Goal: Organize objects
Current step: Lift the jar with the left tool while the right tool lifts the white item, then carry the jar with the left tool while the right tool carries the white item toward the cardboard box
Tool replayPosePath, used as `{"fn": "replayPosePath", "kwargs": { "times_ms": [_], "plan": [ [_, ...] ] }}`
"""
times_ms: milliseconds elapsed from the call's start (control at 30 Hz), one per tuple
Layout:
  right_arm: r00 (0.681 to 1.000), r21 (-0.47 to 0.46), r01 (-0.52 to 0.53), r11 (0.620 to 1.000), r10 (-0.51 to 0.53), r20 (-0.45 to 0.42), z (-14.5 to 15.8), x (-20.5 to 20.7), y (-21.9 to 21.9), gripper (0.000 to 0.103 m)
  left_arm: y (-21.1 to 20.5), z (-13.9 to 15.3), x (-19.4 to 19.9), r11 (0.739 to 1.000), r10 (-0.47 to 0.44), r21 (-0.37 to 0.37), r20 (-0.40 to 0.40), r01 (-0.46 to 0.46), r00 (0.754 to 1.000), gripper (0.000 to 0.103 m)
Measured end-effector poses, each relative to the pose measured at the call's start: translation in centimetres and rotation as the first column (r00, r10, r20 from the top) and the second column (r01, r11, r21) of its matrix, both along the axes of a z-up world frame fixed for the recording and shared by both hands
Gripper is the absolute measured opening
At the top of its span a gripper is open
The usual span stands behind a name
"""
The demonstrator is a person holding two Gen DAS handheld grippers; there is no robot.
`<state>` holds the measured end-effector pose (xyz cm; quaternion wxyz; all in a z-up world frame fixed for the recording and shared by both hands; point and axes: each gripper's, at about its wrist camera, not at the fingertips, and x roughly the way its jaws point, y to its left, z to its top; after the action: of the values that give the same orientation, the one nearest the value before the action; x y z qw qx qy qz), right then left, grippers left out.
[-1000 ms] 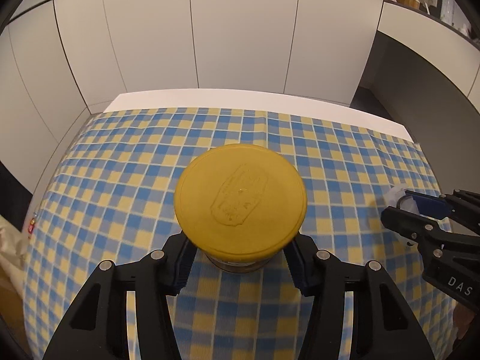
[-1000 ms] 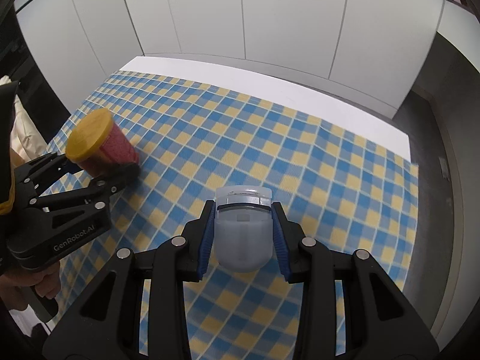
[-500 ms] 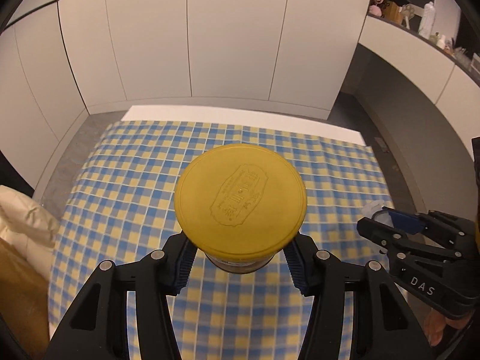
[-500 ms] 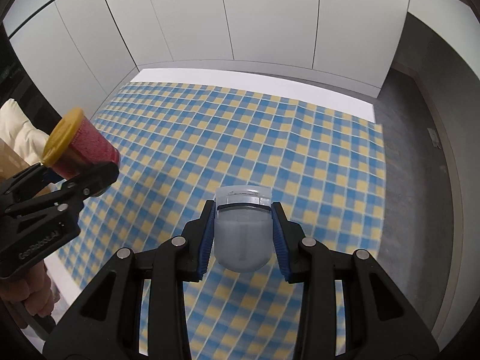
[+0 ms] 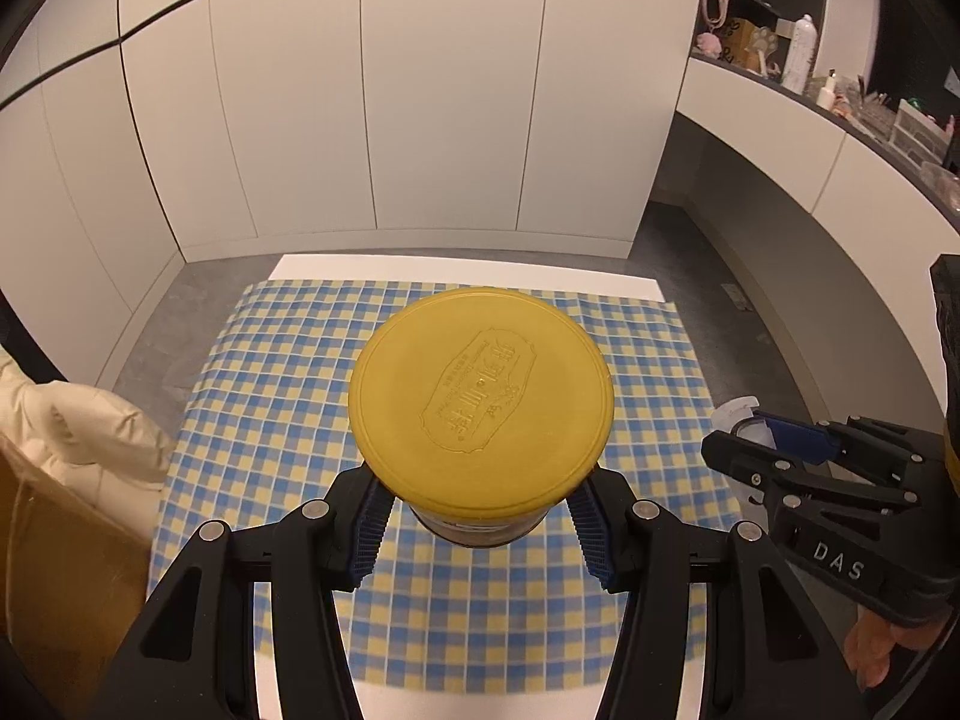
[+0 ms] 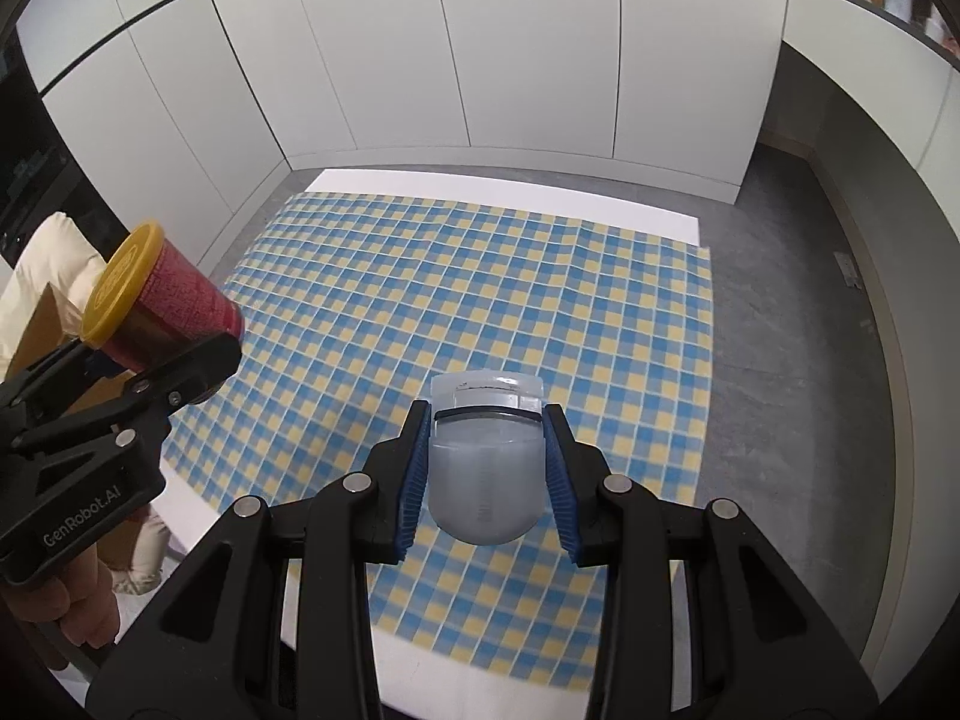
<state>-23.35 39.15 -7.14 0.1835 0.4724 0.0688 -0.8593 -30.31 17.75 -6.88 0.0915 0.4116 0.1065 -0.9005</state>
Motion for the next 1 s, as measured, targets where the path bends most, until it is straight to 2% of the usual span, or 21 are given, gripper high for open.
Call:
{"fn": "replayPosePath", "kwargs": {
  "times_ms": [300, 533, 767, 900, 1000],
  "plan": [
    [0.999, 0.015, -0.026, 1.000, 0.026, -0.018, 3.0, 4.4, 1.0, 0.037, 0.9, 3.2, 4.7, 1.000, 0.011, 0.003, -0.027, -0.011, 1.000, 0.053],
    [0.999, 0.026, -0.022, 0.999, 0.023, -0.037, 4.6, 6.9, 2.1, 0.037, 2.7, 5.7, 7.4, 0.999, -0.013, -0.048, -0.046, 0.011, 0.999, 0.053],
    [0.997, 0.038, -0.035, 0.999, 0.037, -0.067, 5.6, 9.3, 2.3, 0.037, 3.2, 5.6, 9.4, 1.000, 0.001, -0.026, -0.060, -0.003, 0.998, 0.053],
    [0.996, 0.031, -0.044, 0.999, 0.047, -0.075, 6.0, 9.8, 2.3, 0.037, 3.6, 5.8, 10.5, 0.999, 0.002, -0.039, -0.081, -0.006, 0.997, 0.053],
    [0.995, 0.024, -0.052, 0.998, 0.054, -0.083, 6.3, 10.2, 2.0, 0.037, 3.9, 5.7, 10.5, 1.000, -0.010, -0.029, -0.069, 0.008, 0.998, 0.053]
  ]
}}
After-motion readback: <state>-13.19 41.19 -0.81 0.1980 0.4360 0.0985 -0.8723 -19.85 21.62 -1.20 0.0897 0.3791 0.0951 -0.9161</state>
